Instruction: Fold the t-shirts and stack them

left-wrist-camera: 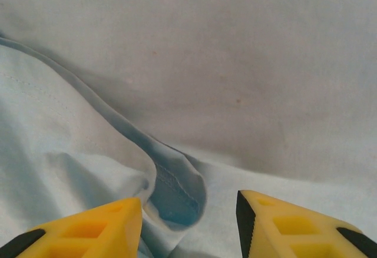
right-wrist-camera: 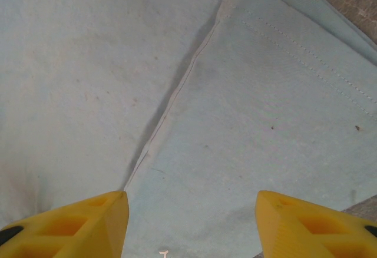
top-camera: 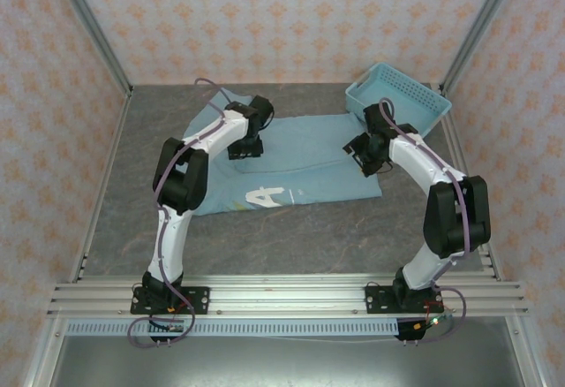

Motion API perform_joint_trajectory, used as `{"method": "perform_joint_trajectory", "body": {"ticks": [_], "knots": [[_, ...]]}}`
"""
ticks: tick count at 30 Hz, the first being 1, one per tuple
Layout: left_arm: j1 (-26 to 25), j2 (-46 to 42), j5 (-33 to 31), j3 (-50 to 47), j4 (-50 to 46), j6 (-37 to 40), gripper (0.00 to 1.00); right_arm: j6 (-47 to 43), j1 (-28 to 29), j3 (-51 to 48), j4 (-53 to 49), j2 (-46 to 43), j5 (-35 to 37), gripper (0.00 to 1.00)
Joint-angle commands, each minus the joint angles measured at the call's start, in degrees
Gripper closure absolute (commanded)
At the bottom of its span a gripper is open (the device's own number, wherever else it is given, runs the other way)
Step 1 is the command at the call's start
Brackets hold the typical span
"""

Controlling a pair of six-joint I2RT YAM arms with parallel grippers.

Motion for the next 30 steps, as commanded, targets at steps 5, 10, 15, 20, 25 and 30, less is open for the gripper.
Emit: {"method": "perform_joint_trajectory", "body": {"ticks": [5,10,15,20,25,30], "knots": [[-0.96,0.92,-4.61,0.64,-3.91,1.47,0.55,-0.1,0.34,-3.88,8.9,-4.46,-3.57,0.41],[-1.05,2.46,-4.8,1.34,-3.87,1.48,0.6,1.42,0.49,-7.69,16.79,-6.42,-8.01,0.4],[-1.14,3.58,-5.07,1.79,-3.92,3.07,0.66,2.07,0.43,-8.89,17.48,-7.87,-7.97,0.4],[-1.4,1.75,-6.0,1.59,-3.39,2.5,0.95,1.74,0.51,-8.72,16.96,-8.27,-7.85,0.4],[-1.84,-1.69,-7.48,2.68,-5.04,0.9,1.0,1.45,0.44,-8.46,16.43,-8.09,-7.7,0.41],[-1.84,-2.56,-8.83,5.28,-8.59,-0.81,1.0,1.3,0.46,-8.62,16.03,-7.92,-7.5,0.41]]}}
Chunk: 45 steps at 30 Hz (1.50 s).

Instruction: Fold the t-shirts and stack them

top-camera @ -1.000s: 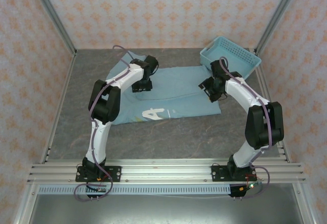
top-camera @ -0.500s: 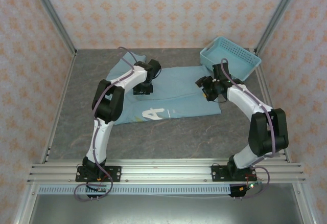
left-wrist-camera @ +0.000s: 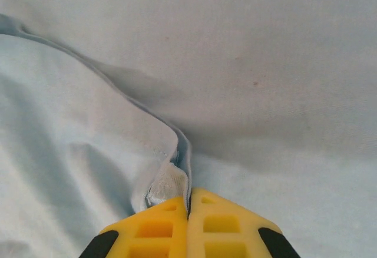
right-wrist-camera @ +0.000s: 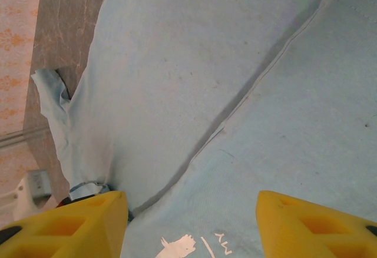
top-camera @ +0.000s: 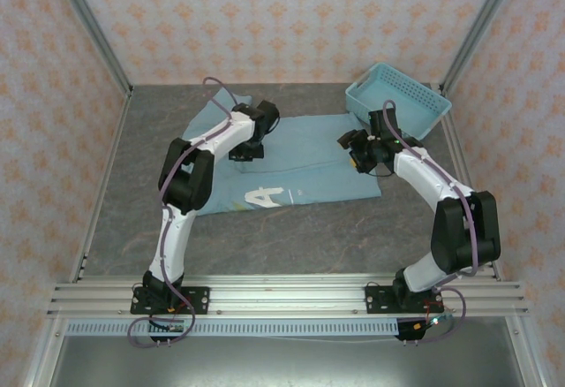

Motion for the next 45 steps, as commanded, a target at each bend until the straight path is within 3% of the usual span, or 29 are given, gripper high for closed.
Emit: {"method": "perform_joint_trajectory", "body": {"ticks": [1,11,15,17,19,21,26,32,36,45], "knots": [[-0.41,-4.18,-3.2,3.03,-3.94,-1.81,1.0,-0.25,0.29,-0.12,0.24,-1.08,0.07,0.41],[-0.37,0.2,-5.04,8.36,-6.22,-2.13,1.0,-0.32,0.33,-0.82,-0.67,-1.52,0.37,0.41],[-0.42,1.03,-2.55,8.89,-3.67,-1.18,1.0,-0.34,0.34,-1.52,-0.82,-1.73,0.35,0.41],[-0.31,1.82,1.54,8.83,-1.77,0.37,0.91,-0.34,0.29,-1.7,-1.13,-1.76,0.61,0.41],[-0.26,1.64,2.46,8.64,-1.65,0.5,0.58,-0.74,0.25,-1.62,-2.15,-1.64,1.09,0.4],[-0.09,-1.14,0.39,6.74,-2.38,0.15,0.38,-1.55,0.33,-1.7,-3.6,-1.69,2.24,0.4],[5.33,-17.3,-2.66,-8.96,-4.48,-7.37,0.35,-4.02,-0.82,-2.96,-8.89,-1.69,5.43,0.4],[22.03,-39.33,10.84,-39.64,3.75,-15.39,0.36,-7.19,-3.52,-3.09,-16.6,-1.02,9.48,0.4],[30.15,-44.39,18.99,-52.02,10.63,-18.27,0.34,-8.84,-5.83,-4.45,-17.4,-0.56,9.09,0.4],[36.03,-48.26,23.73,-60.78,18.05,-27.92,0.34,-11.33,-7.72,-5.66,-18.52,1.72,8.74,0.39]]}}
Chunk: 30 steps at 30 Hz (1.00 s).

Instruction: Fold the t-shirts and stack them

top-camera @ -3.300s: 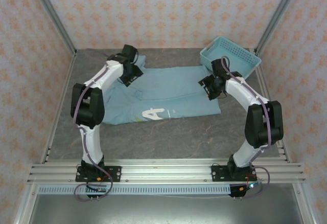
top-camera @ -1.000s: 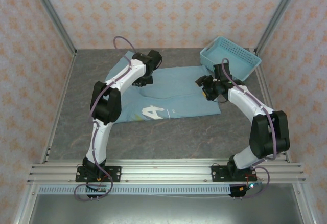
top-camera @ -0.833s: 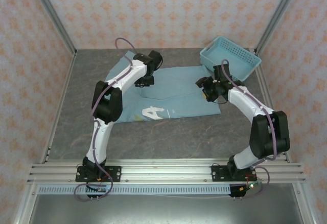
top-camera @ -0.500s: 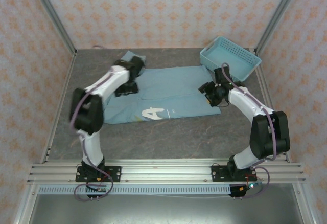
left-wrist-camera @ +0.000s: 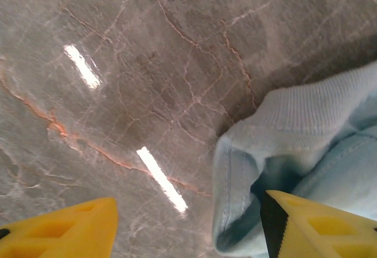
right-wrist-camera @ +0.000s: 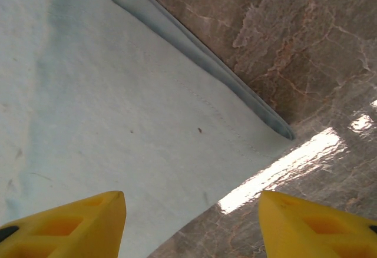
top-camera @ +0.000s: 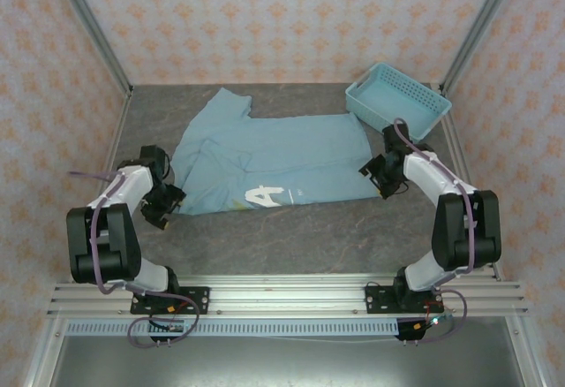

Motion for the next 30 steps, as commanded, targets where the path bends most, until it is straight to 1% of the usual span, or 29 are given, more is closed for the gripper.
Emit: {"method": "perform_joint_trajectory", "body": {"ticks": [1,5,7,10,12,17,21,25,28,30], "knots": [[0.91,-3.27,1.61,-0.91,4.0,-6.86,0.34,-1.71,-0.66,-1.24,-2.24,0.76,1.69,0.39],[1.14,-7.98,-1.49,-1.04,2.55,-12.19,0.34,-2.02,-0.78,-1.3,-2.22,0.48,1.95,0.39],[1.21,-8.86,-0.8,-1.82,2.44,-14.36,0.33,-2.15,-0.78,-1.38,-2.2,0.6,2.05,0.39],[1.19,-8.16,2.34,-3.85,2.65,-18.26,0.35,-2.06,-0.78,-1.72,-1.89,0.92,1.97,0.4],[1.19,-8.48,3.22,-5.94,3.54,-21.29,0.38,-1.91,-0.79,-2.07,-1.33,1.07,1.71,0.4],[1.28,-8.41,3.18,-8.82,7.4,-27.29,0.44,-2.31,-0.79,-2.08,-1.21,2.24,1.86,0.41],[1.37,-5.96,2.15,-8.27,9.71,-29.08,0.49,-2.63,-0.77,-2.41,-1.04,3.1,2.55,0.42],[1.54,-5.19,-0.31,-8.03,10.38,-29.39,0.59,-2.76,-0.82,-2.95,-0.61,3.48,3.88,0.45],[1.94,-4.95,-1.2,-8.43,11.59,-30.13,0.71,-2.43,-0.78,-3.14,-0.17,4.25,3.73,0.5],[2.37,-4.2,-1.38,-8.15,11.77,-29.84,0.83,-2.24,-0.78,-3.39,0.13,4.63,4.1,0.53]]}}
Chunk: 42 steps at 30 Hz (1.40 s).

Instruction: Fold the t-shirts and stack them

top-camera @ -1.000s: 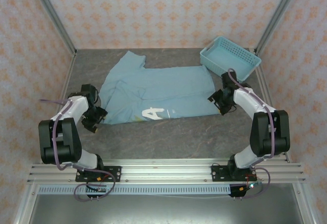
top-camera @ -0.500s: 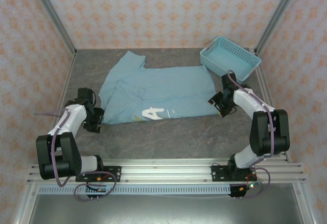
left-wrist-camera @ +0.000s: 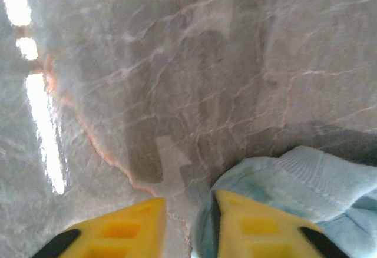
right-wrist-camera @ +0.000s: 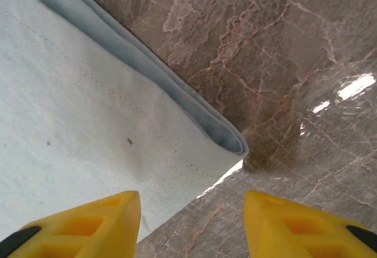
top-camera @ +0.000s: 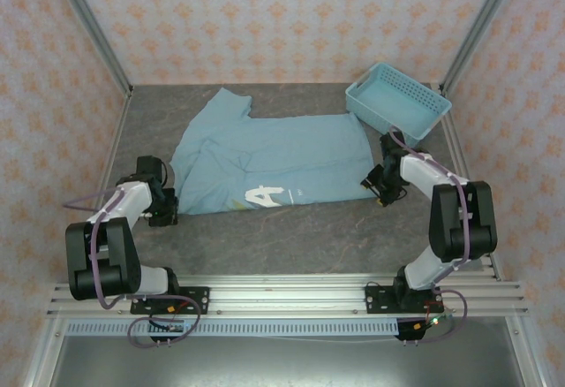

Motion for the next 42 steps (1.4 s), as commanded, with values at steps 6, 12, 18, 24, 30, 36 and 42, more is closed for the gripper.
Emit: {"method": "perform_joint_trajectory", "body": {"ticks": [6,12,18,24,30,36,42], "knots": [[2.7,1.84,-2.6,1.01,-1.21,1.15,1.0,0.91,-0.45,-1.35,1.92,3.33,4.99,0.86],[4.22,-0.87,-1.19,0.79,-2.52,2.23,1.0,2.43,-0.45,-1.65,2.56,3.36,5.05,0.98],[4.3,-3.37,4.46,0.18,-1.79,0.19,0.53,2.09,-0.45,-2.07,2.36,3.03,4.0,1.0],[4.65,3.62,9.57,1.66,0.29,0.0,0.46,1.97,-0.42,-2.21,2.71,3.19,3.36,1.0],[4.65,6.19,9.49,2.69,1.17,-0.75,0.53,1.73,-0.37,-1.85,2.63,3.25,3.14,1.0],[5.01,7.65,8.11,2.91,2.96,-2.17,0.74,1.73,-0.41,-2.03,2.83,3.39,2.99,1.0],[5.92,7.1,6.08,6.01,-2.79,0.96,0.87,2.03,-0.4,-1.72,1.92,3.38,4.42,1.0]]}}
